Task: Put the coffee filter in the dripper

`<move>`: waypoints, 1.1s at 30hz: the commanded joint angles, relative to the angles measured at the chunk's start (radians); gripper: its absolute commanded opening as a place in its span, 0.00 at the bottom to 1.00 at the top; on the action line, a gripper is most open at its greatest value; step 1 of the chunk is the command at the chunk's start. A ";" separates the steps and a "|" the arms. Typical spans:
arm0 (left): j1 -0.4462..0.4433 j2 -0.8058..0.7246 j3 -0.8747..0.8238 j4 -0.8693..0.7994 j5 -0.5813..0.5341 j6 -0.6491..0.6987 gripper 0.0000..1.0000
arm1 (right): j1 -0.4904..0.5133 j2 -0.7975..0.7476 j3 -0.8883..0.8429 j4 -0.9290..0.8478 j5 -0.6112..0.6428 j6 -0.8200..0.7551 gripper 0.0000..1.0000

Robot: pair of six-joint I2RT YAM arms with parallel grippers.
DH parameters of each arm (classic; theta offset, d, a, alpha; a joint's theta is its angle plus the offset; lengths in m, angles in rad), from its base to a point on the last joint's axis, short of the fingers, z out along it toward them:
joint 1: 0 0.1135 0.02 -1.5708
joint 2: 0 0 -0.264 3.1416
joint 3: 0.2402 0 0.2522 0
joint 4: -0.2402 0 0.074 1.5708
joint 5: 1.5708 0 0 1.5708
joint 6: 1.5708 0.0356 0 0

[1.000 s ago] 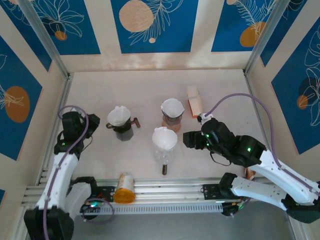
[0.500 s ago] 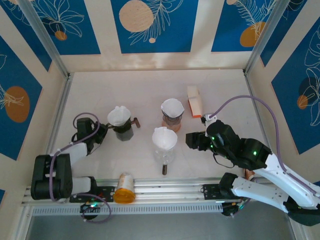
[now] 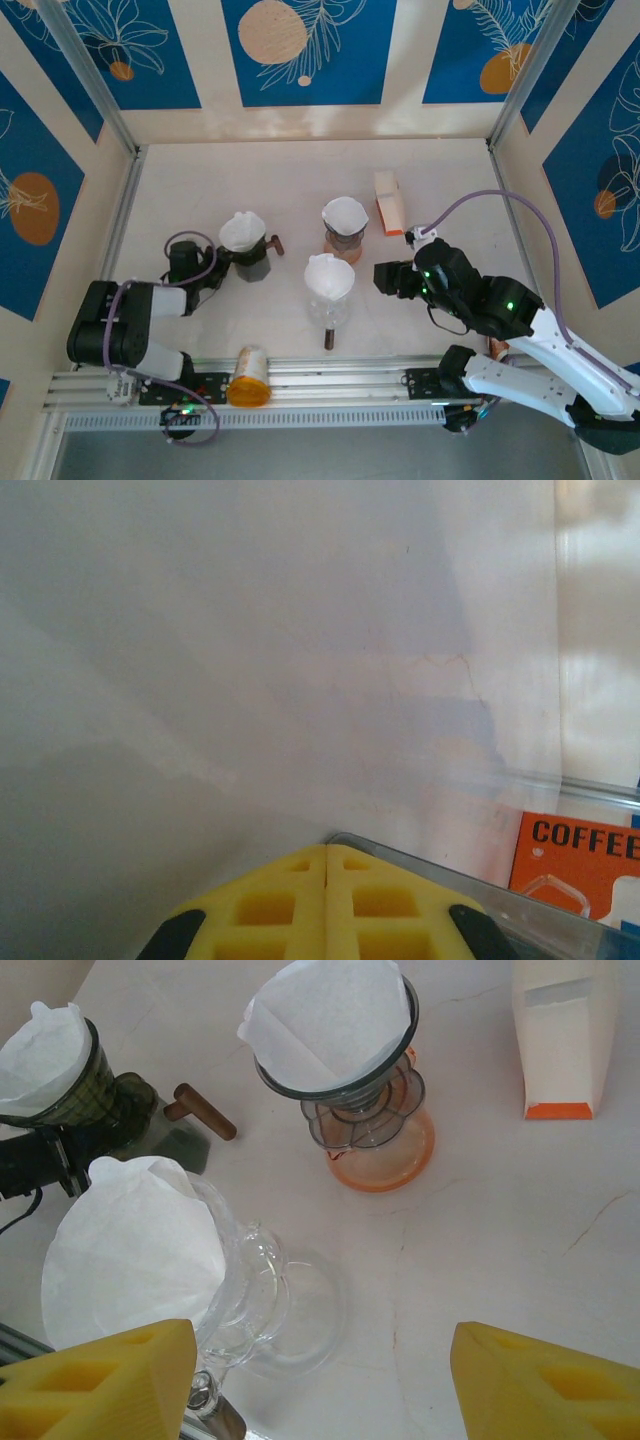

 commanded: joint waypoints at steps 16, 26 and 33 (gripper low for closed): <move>-0.223 0.060 -0.017 0.111 -0.089 -0.040 0.00 | -0.019 0.008 -0.023 0.012 0.004 0.046 0.69; -0.156 -0.508 0.022 -0.565 -0.303 0.105 0.00 | -0.020 -0.001 -0.030 0.005 0.072 0.069 0.71; -0.146 -0.752 0.236 -0.994 -0.611 0.314 0.82 | -0.027 -0.005 -0.027 0.010 0.222 0.052 0.77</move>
